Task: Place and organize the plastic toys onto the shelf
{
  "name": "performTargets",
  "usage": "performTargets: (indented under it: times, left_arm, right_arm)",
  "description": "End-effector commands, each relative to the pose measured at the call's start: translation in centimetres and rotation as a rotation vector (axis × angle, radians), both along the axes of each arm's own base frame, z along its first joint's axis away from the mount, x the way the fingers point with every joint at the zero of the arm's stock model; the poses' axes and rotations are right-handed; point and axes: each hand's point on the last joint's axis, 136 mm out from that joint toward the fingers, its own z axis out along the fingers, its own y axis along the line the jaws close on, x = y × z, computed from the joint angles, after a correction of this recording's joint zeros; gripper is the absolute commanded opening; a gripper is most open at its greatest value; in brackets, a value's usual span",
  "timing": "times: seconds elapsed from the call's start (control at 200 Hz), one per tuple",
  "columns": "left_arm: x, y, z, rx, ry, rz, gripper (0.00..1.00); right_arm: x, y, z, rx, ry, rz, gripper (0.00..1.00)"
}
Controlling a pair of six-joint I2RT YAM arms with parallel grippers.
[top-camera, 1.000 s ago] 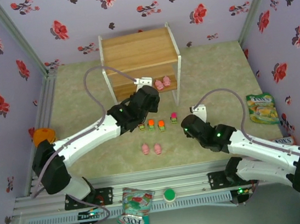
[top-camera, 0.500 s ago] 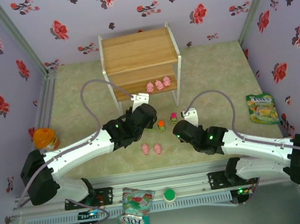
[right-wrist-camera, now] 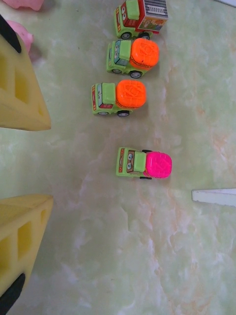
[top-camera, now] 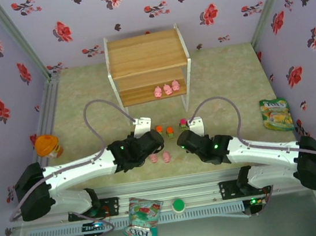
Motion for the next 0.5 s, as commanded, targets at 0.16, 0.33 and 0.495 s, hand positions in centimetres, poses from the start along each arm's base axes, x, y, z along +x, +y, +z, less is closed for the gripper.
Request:
performTargets:
  times: [0.16,0.33,0.495]
  left_arm:
    - [-2.5,0.6,-2.4,-0.024,0.051,0.067,0.48]
    - [-3.6,0.5,-3.9,-0.025,0.094,0.077,0.5]
    - [-4.4,0.6,-5.3,-0.043,0.14,0.084,0.53]
  right_arm:
    - [0.2,1.5,0.5,0.056,-0.004,-0.006,0.4]
    - [0.0,1.9,0.2,0.06,0.005,0.0,0.41]
    - [0.0,1.9,0.1,0.055,0.004,-0.002,0.46]
